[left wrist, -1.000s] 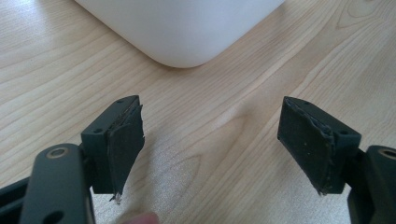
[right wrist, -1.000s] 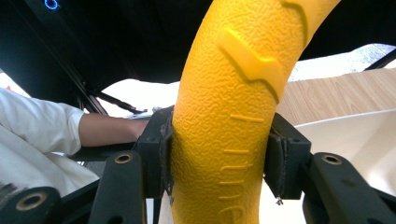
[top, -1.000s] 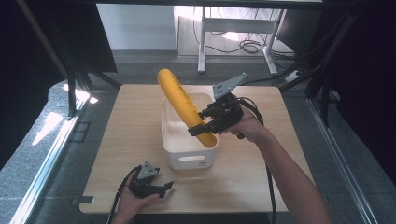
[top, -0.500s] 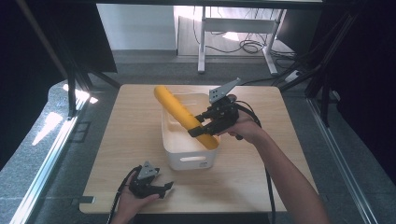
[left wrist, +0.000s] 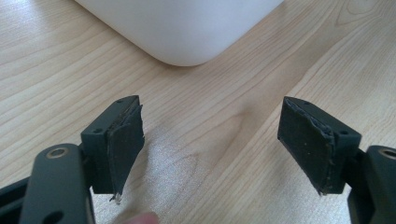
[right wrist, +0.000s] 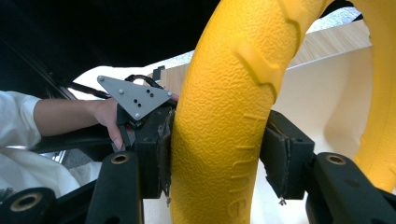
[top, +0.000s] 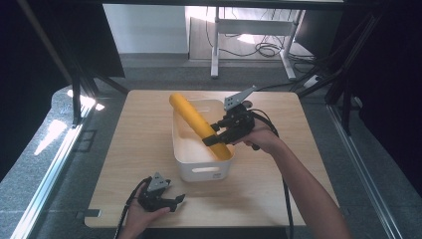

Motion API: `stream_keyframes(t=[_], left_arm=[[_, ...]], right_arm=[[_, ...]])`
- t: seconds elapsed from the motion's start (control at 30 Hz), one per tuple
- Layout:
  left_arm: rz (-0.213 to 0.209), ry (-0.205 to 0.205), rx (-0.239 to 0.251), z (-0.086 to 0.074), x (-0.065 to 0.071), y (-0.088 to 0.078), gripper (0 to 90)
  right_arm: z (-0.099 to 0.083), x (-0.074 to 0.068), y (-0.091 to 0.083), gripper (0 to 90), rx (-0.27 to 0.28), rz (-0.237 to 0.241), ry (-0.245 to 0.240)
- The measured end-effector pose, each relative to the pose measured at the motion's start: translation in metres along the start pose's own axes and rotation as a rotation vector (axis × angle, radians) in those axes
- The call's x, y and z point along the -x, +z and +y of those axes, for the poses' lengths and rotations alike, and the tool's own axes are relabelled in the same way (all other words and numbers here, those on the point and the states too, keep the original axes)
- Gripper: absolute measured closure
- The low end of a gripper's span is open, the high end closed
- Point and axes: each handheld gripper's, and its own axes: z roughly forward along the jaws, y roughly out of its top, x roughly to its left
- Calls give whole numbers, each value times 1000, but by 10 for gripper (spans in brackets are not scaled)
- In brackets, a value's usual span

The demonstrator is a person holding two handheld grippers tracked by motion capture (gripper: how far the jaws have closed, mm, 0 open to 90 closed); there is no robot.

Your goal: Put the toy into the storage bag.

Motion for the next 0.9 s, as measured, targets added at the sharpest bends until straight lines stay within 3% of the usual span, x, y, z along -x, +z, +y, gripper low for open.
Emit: stream_keyframes(t=[0.23, 0.37, 0.6, 0.73, 0.9], left_arm=[[-3, -7, -2, 1, -2, 1, 227], [-7, -16, -4, 2, -3, 1, 227], [-1, -21, -5, 3, -6, 2, 226], [0, -19, 3, 2, -5, 0, 225], [1, -15, 10, 2, -6, -4, 225]], right_arm=[[0, 1, 1, 462, 1, 8, 5], [-1, 0, -1, 381, 11, 8, 10], [-4, -4, -15, 298, 96, -3, -1], [-11, -7, -27, 299, 158, -47, 0], [-32, -12, -47, 315, 243, -156, 16]])
